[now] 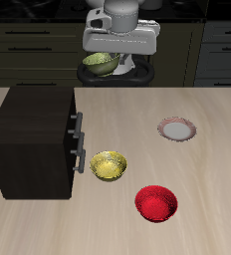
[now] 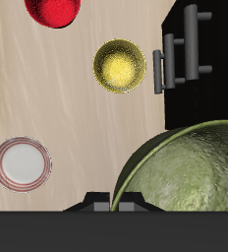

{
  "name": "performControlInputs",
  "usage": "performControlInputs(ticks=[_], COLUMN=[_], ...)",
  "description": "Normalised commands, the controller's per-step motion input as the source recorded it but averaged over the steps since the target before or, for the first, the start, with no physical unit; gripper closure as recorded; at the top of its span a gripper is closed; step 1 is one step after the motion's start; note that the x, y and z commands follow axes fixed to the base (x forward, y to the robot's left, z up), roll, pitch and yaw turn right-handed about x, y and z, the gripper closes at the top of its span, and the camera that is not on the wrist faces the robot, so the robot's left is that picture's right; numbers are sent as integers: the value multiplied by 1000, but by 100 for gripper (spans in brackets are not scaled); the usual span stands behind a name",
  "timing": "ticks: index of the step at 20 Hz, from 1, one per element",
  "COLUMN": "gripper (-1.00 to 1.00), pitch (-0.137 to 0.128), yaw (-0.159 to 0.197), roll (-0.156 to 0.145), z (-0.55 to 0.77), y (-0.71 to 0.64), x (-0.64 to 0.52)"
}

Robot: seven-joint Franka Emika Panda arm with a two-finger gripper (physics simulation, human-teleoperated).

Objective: Place the green bowl on the plate

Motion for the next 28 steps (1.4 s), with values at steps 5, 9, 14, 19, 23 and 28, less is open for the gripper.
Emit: performControlInputs(ticks=[5, 9, 14, 19, 23, 28], gripper=[100, 100, 100, 100, 100, 100], pitch=[-14, -24, 44, 44, 18, 30], yaw=[15, 50, -12, -39, -8, -47], roll=[24, 9, 37, -35, -15, -12], z=[-188, -241, -344, -325, -310, -126], y=[492, 514, 436, 284, 431, 289], x=[-178, -173, -28, 122, 21, 1])
